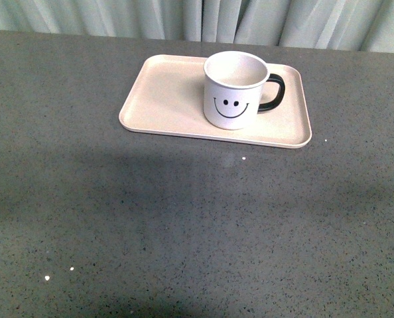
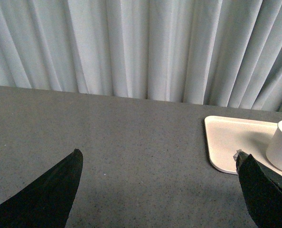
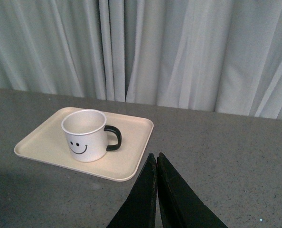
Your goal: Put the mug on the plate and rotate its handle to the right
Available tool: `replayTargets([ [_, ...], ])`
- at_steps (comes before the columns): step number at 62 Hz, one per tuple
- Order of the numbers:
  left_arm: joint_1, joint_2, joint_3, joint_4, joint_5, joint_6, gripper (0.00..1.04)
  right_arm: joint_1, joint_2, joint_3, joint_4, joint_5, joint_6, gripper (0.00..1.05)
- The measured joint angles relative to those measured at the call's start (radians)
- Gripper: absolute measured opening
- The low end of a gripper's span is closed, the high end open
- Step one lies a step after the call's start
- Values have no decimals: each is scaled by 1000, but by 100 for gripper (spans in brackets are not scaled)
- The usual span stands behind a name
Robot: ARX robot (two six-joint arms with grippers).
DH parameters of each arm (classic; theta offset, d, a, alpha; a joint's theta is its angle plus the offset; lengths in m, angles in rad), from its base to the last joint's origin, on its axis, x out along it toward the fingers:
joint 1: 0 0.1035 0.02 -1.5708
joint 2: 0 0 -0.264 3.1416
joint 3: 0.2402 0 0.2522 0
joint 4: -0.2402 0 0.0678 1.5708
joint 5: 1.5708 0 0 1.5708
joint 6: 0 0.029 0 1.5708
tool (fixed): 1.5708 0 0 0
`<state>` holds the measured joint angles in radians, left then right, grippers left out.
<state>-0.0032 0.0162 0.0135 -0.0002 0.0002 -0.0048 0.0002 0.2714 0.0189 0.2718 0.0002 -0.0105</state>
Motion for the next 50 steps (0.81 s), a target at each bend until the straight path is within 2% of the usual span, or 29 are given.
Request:
replayTargets([
  [22, 0, 0, 0, 0, 0, 0, 95, 0, -96, 0, -96, 0, 0, 2],
  [28, 0, 0, 0, 0, 0, 0, 95, 0, -224, 0, -254, 2, 0, 2],
  [43, 0, 0, 0, 0, 0, 0, 95, 0, -265, 0, -269, 1, 0, 2],
  [50, 0, 0, 0, 0, 0, 0, 95, 0, -266, 0, -269, 0, 0, 20],
])
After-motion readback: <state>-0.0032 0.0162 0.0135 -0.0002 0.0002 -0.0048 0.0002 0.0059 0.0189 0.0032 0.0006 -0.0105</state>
